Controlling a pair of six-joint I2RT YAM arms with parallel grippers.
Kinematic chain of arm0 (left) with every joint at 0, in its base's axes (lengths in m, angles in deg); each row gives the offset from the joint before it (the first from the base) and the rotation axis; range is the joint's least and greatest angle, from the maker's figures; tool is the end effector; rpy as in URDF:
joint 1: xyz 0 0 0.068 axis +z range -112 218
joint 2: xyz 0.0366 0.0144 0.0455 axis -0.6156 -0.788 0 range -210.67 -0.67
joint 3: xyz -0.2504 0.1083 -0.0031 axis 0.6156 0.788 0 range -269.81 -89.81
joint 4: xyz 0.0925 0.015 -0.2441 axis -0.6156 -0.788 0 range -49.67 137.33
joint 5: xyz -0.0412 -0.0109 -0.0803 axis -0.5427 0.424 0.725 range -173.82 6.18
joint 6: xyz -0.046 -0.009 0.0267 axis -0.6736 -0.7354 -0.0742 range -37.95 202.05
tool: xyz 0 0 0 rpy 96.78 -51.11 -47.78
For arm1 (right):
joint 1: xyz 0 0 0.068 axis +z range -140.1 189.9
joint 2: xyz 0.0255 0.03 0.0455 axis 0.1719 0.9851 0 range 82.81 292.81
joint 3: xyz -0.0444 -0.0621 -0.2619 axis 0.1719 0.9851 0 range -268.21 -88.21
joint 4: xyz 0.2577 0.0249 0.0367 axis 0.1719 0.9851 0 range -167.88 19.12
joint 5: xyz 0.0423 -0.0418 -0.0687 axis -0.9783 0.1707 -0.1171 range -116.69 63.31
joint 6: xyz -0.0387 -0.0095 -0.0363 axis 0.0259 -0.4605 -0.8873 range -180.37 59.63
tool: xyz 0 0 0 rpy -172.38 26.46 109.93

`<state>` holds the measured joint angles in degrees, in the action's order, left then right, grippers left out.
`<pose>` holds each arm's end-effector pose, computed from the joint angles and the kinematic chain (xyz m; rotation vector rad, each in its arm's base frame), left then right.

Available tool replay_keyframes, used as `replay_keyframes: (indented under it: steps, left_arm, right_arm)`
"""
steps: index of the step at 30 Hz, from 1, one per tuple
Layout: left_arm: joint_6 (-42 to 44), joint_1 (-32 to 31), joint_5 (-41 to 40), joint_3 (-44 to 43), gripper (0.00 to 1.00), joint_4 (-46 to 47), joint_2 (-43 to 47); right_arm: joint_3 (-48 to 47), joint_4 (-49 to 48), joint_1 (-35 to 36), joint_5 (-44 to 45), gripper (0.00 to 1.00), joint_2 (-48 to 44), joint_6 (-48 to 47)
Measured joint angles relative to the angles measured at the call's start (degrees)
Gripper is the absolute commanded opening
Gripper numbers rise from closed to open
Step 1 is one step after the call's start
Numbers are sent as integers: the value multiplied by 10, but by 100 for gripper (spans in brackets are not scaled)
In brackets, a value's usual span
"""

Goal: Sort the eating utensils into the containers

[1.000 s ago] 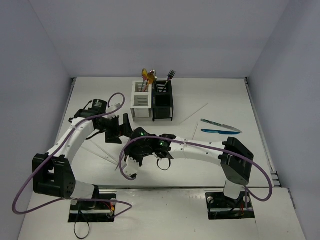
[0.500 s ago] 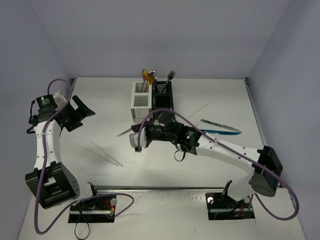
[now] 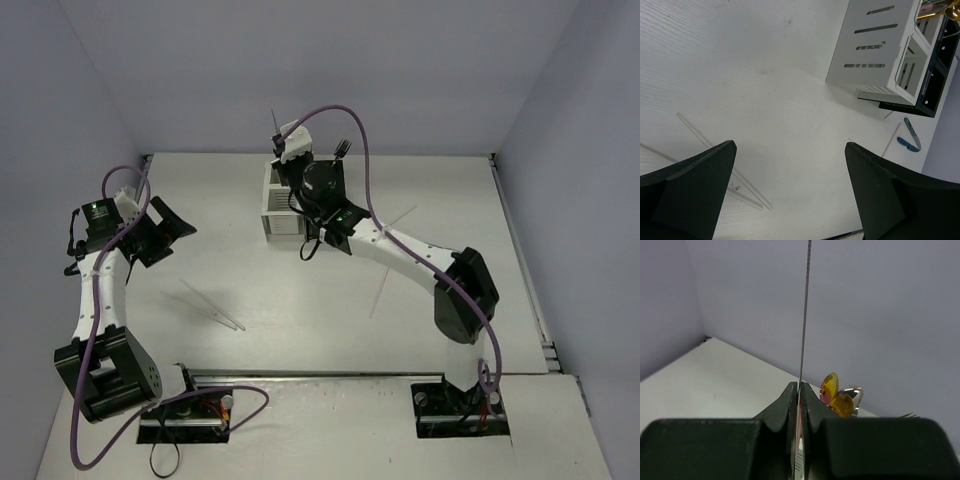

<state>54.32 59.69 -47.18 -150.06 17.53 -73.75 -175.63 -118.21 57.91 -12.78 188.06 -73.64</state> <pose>0.2595 0.0803 0.3007 -0.6396 2.1661 -0.7905 0.3016 0.3223 0.3918 -0.4158 1.1246 0.3897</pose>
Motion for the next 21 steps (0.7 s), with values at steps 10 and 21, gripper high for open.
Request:
replay_keyframes:
  steps: [10, 21]
  left_arm:
    - [0, 0, 8, 29, 90, 19, -1]
    - [3, 0, 15, 36, 90, 38, -24]
  right_arm:
    - [-60, -2, -18, 76, 0, 123, 100]
    - [-73, 5, -40, 72, 33, 174, 168]
